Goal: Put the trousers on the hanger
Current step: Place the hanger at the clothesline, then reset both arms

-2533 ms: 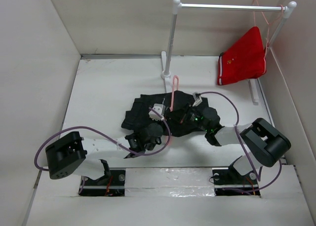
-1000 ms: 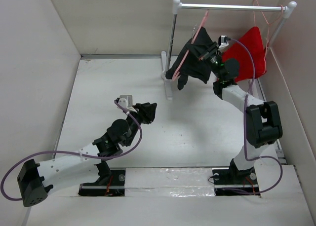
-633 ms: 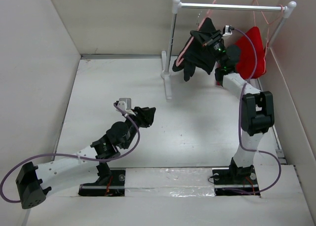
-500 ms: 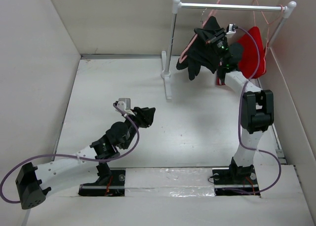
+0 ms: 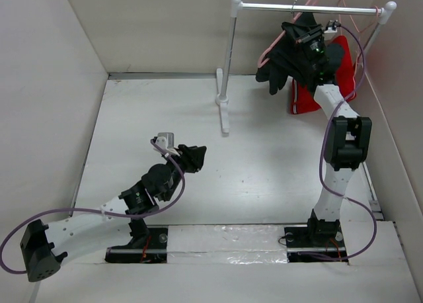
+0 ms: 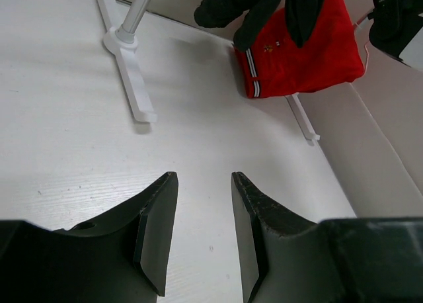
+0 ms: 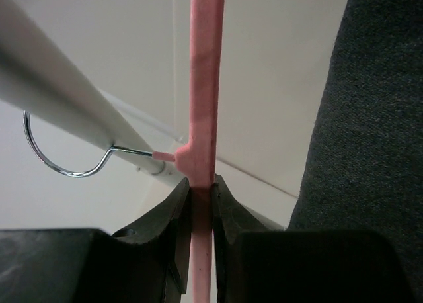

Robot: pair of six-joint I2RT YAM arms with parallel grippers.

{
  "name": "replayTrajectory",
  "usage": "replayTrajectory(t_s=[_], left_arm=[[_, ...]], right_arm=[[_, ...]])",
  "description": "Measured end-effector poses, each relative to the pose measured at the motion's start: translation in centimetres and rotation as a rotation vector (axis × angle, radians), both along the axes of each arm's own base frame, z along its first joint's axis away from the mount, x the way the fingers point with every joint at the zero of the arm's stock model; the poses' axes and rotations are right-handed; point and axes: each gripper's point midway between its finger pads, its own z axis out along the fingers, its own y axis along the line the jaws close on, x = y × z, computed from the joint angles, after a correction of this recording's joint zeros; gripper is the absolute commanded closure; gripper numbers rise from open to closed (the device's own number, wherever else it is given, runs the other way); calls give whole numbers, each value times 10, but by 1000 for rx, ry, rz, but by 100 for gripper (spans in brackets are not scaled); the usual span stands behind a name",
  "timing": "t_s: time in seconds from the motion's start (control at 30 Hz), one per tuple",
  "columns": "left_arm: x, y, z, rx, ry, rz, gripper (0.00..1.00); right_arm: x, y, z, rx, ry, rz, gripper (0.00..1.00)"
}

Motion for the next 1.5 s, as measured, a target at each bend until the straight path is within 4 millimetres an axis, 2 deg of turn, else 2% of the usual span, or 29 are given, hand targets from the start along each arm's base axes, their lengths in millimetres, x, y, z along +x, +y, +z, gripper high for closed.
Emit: replayTrajectory(t_s=[0.2,0.3,0.4,0.43,0.5,0.53,0.6,0.7,0.9,1.0,1.2,1.33,1.43,1.5], left_arm=[[-1,3,2,-12,1,9,65],[0,3,-1,-5,8,13,65],[1,2,-4,5,14,13,65],[1,2,-5,8,16,13,65],[1,2,-7,14,19,15,64],[1,2,-7,16,20,17,63],[2,2,-7,17,19,20,61],[2,3,-7,23,22,25,60],[4,6,-2,39,22,43,55],[5,8,5,37,14,55,51],[9,15,13,54,13,96,50],[10,21,19,63,11,124,50],[11,27,22,62,9,152,49],[11,32,25,55,5,168,50]], right_arm=[[11,-7,-20,-3,46,-8,97],[10,-6,-30,4,56,1,91],[5,-7,-31,15,29,6,78],[4,-7,-31,19,22,8,67],[1,-8,-31,10,4,13,53],[0,-8,-31,5,-3,13,40],[-2,-10,-31,-11,-18,14,28],[-8,-13,-30,-45,-29,0,0],[-30,-24,-22,-135,-65,-65,0],[-41,-30,-26,-177,-62,-107,0],[-67,-36,-41,-250,-48,-176,0],[-102,-37,-51,-282,-55,-196,0],[-139,-35,-55,-319,-96,-210,0],[-169,-31,-64,-363,-119,-214,0]])
